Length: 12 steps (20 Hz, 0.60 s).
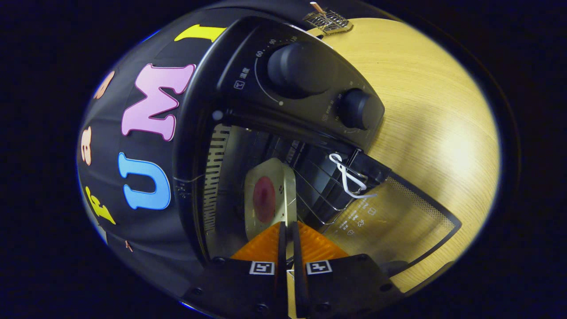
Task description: Open the toaster oven, put the food inside, and close the toaster oven door.
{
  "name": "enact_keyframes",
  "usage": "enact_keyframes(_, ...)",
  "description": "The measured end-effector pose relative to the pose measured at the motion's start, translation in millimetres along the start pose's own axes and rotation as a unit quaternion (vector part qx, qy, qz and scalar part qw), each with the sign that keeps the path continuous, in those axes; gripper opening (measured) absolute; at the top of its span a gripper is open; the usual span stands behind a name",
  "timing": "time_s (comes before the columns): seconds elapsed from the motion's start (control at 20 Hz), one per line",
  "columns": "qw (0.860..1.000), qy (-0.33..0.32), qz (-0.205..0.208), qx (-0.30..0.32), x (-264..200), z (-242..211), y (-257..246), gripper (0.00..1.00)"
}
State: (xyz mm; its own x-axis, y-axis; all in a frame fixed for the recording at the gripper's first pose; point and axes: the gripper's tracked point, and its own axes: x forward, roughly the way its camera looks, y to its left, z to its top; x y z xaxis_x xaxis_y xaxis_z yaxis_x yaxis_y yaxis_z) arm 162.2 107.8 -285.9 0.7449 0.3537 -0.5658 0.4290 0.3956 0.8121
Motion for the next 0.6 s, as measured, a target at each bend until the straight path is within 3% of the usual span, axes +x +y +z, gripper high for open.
enact_keyframes(0.1, 1.0, -0.005, 0.011, -0.006, 0.3, 2.7, 5.6, 0.2)
enact_keyframes(0.2, 1.0, 0.0, 0.02, -0.011, -6.8, -0.6, 8.8, 0.44)
enact_keyframes(0.35, 0.999, 0.005, 0.016, -0.038, -26.7, -8.8, 7.7, 0.97)
enact_keyframes(0.6, 0.994, 0.025, -0.007, -0.109, -65.1, -24.7, -4.7, 0.99)
